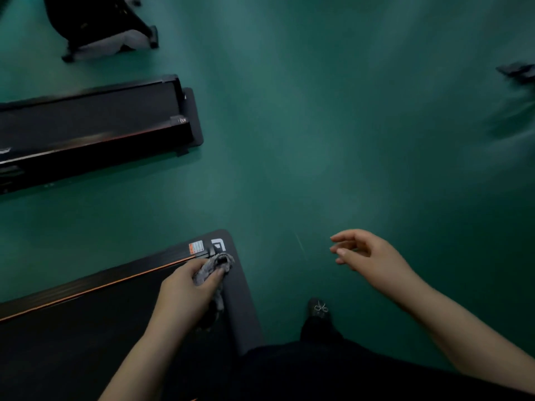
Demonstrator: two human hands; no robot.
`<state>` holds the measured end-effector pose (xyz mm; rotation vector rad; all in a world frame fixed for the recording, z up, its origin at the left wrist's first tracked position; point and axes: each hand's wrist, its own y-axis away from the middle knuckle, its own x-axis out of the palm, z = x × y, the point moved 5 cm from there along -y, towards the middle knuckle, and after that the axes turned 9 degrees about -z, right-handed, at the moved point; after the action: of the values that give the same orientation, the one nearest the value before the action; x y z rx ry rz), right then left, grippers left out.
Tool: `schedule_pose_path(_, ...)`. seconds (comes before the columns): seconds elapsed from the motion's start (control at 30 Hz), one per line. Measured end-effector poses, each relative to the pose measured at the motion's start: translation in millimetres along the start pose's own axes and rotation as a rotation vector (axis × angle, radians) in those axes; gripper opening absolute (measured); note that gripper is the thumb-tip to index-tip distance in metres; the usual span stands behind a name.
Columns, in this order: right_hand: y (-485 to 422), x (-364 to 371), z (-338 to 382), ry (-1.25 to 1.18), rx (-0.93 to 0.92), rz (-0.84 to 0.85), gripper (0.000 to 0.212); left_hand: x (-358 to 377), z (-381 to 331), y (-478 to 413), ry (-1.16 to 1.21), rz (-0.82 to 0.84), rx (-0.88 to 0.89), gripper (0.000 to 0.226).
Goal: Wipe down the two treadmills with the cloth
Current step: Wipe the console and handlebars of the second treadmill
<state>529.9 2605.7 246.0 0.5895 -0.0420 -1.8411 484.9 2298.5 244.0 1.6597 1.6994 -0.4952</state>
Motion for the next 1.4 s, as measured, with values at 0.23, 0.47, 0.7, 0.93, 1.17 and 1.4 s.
schedule_pose_path(0.23,-136.0,-41.3,55.3,0.081,-0.052,0.144,0.019,37.2,-91.3,-82.3,0.014,-0.094,-0.065,0.015)
schedule_pose_path(0.47,-233.9,-13.7,98.8,0.086,-0.08,0.266,0.019,24.5,-98.8,-149.8,0.062,-0.184,-0.215,0.018)
schedule_pose_path(0.7,-345.6,62.4,153.2,0.203,-0.121,0.396,0.019,5.0,-73.8,-254.9,0.106,-0.268,-0.373,0.005)
schedule_pose_path(0.93,-444.6,157.6,246.6,0.225,-0.193,0.484,0.019,-53.3,-74.6,-383.2,0.124,-0.33,-0.382,0.006)
schedule_pose_path(1.17,-524.1,248.5,318.1,0.266,-0.22,0.579,0.016,-108.5,-62.2,-468.9,0.15,-0.397,-0.44,0.01)
schedule_pose_path(1.4,-616.6,386.6,389.0,0.367,-0.289,0.752,0.016,-154.7,-9.1,-557.9,0.224,-0.513,-0.628,0.01)
